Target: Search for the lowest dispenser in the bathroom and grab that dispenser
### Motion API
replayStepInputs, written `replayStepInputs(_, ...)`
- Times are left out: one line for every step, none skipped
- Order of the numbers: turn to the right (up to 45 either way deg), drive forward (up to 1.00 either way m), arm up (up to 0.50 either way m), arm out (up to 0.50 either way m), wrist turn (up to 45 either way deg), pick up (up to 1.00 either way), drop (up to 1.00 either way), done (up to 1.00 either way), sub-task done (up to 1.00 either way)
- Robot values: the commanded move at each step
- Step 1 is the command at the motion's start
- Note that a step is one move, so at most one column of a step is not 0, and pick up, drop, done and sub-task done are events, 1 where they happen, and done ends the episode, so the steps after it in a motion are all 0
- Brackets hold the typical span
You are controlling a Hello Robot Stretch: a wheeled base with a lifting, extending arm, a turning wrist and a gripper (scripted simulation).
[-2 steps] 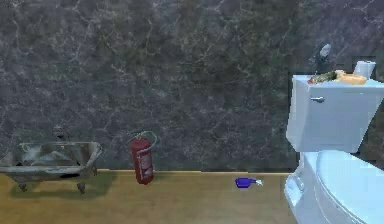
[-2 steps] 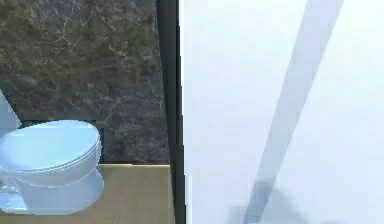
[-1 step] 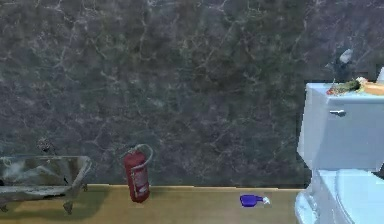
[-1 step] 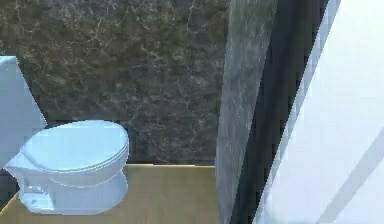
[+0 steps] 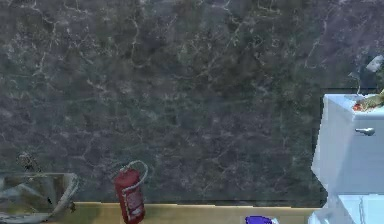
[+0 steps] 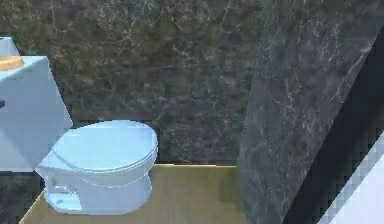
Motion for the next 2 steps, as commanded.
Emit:
replayStepInputs(45.0,0.0,0.0,0.0,0.0,0.0,0.0,0.0,0.0)
replayStepInputs(3.0,0.0,0.0,0.0,0.0,0.0,0.0,0.0,0.0)
